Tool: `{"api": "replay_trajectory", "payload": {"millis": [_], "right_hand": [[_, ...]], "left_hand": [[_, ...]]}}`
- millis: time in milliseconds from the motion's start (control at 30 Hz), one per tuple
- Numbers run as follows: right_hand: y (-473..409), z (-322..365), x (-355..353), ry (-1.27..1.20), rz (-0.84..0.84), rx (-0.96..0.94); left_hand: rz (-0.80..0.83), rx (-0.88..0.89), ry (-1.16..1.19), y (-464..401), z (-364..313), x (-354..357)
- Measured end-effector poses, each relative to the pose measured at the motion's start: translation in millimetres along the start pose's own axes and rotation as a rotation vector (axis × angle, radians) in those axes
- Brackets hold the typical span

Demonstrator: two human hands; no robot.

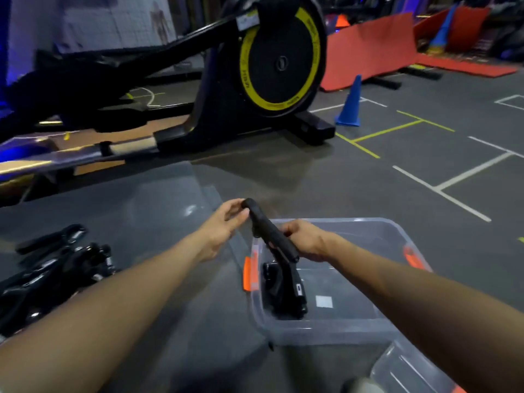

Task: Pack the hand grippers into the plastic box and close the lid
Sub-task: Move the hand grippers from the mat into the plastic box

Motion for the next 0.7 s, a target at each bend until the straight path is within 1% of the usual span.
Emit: {"api": "replay_trajectory", "payload": {"millis": [167,267,333,433,500,600,700], "right_hand": [[-1.0,-26.7,-5.5,-0.200,0.126,0.062],[-4.9,-35.0,-5.8,-0.315,0.150,0.096],[-7.6,-42.4,-15.0,-0.364,0.091,0.144],[-8.9,-55.8,-33.6,-0.446,-0.037,0.170],[-6.0,-62.9,-42.2,-0.373,-0.071,0.153],[-0.5,-74.2,-47.9,-0.126,-0.098,0.143],[-2.8,-94.2,-54.2,-0.011,-0.162,0.225]], "left_hand": [[-0.042,-0.044,0.284,-24.2,16.5,27.9],[-0.152,-0.048,0.393,-37.1,30.3,35.3],[-0.234,-0.054,0.373,-43.9,37.0,37.4],[-0.286,-0.081,0.262,-52.0,46.9,42.6],[-0.310,-0.079,0.182,-56.0,52.3,49.2],[-0.327,-0.064,0.067,-63.6,60.5,64.5],[-0.318,-0.041,-0.004,-72.8,66.5,79.7]]}}
Point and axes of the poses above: each hand's wrist, its own y-axis away from the middle knuckle, its own x-axis out of the palm, z = x × y, the point moved 6 cm from there along -y, towards the middle knuckle, and after that the axes turned 10 degrees about y, right-handed, at the moved point
